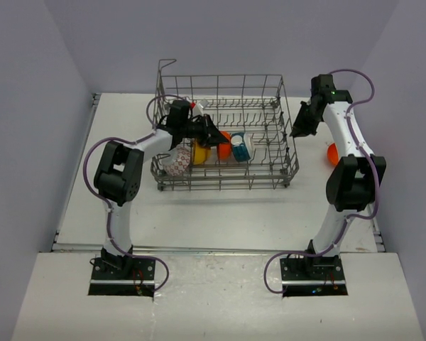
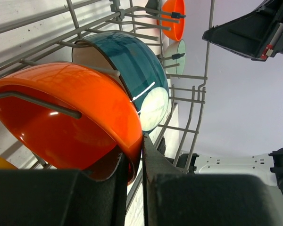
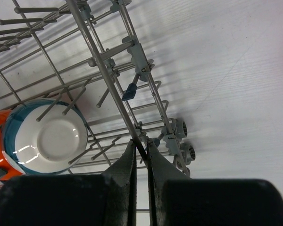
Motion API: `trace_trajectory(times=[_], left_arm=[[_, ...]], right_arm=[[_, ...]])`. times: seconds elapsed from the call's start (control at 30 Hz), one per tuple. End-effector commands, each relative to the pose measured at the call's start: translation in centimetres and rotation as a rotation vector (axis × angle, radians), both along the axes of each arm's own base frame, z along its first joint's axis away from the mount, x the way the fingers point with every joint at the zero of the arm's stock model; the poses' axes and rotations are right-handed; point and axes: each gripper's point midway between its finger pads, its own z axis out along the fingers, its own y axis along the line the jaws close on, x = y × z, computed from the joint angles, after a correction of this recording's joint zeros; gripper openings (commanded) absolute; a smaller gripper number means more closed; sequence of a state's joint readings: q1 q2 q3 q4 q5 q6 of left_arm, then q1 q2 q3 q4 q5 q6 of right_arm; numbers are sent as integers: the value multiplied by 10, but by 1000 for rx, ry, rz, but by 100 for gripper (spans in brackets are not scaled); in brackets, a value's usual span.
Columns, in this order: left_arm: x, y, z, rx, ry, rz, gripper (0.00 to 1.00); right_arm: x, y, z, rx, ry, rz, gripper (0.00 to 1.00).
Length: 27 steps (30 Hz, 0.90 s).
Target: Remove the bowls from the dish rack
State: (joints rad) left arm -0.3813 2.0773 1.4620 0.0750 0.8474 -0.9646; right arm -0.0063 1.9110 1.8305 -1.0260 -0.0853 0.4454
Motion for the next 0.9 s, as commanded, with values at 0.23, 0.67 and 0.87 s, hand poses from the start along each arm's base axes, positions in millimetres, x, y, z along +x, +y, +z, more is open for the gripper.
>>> trace_trajectory(times=[0.23, 0.67, 0.87], left_arm=[[16, 24, 57, -308, -136, 8, 0], [21, 17, 80, -389, -167, 0, 0], [22, 14, 88, -403, -186, -8, 0]], right_arm=[[3, -25, -25, -71, 56, -95, 0], [9, -28, -21, -98, 44, -80, 0], [10, -27, -22, -99, 47, -69, 0]])
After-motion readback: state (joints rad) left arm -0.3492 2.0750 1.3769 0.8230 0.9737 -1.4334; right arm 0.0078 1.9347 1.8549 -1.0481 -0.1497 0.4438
